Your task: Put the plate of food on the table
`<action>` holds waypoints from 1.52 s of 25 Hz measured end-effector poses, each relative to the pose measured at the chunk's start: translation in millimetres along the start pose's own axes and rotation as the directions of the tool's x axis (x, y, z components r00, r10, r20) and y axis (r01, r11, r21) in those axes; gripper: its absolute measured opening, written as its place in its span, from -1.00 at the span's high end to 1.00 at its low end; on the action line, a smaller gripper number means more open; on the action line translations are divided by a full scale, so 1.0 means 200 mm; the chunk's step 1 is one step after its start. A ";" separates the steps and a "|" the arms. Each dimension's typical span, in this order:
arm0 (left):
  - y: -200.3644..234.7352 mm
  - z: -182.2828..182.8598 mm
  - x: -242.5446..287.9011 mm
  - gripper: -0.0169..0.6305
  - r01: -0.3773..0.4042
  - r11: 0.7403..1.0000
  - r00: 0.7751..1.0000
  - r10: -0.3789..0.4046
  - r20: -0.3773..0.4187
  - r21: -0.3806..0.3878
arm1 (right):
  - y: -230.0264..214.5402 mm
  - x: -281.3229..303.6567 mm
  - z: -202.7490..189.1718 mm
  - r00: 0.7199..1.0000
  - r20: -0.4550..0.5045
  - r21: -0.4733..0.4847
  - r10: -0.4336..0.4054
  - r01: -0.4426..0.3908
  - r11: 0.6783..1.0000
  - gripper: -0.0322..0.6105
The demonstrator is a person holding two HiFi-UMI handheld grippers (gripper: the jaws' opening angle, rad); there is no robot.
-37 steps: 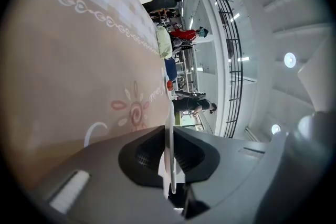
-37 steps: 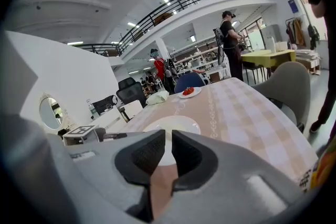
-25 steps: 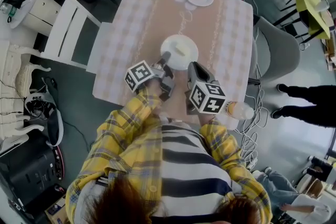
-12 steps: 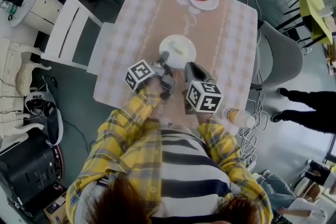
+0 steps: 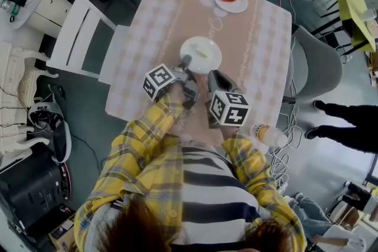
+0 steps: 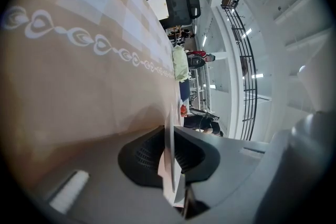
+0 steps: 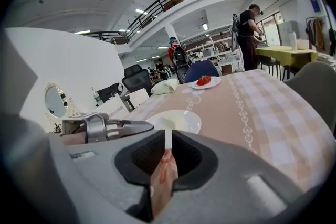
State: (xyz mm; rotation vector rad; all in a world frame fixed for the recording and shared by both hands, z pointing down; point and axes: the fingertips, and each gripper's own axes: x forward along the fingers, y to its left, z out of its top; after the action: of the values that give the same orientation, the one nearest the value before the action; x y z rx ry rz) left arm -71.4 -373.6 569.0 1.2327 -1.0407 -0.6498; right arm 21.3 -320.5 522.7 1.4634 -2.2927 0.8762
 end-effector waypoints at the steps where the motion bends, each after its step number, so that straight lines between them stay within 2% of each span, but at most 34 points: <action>1: -0.01 0.00 0.01 0.86 -0.001 1.000 1.000 0.001 0.001 0.000 | 0.00 0.00 0.00 1.000 0.001 0.000 0.000 0.000 1.000 0.79; 12: -0.09 -0.01 0.15 0.86 0.028 0.999 1.000 -0.028 -0.007 0.028 | -0.05 0.07 0.09 1.000 0.021 -0.007 -0.011 0.011 1.000 0.79; 38: -0.14 0.03 0.49 0.85 0.007 0.999 1.000 -0.007 -0.006 0.049 | -0.25 0.25 0.31 0.995 0.049 0.031 -0.090 0.088 0.996 0.79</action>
State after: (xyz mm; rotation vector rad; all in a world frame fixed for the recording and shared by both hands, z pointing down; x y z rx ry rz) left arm -32.5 -468.9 569.5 1.2805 -1.0532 -0.6293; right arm 48.9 -409.6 517.8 1.6039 -2.2398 0.8591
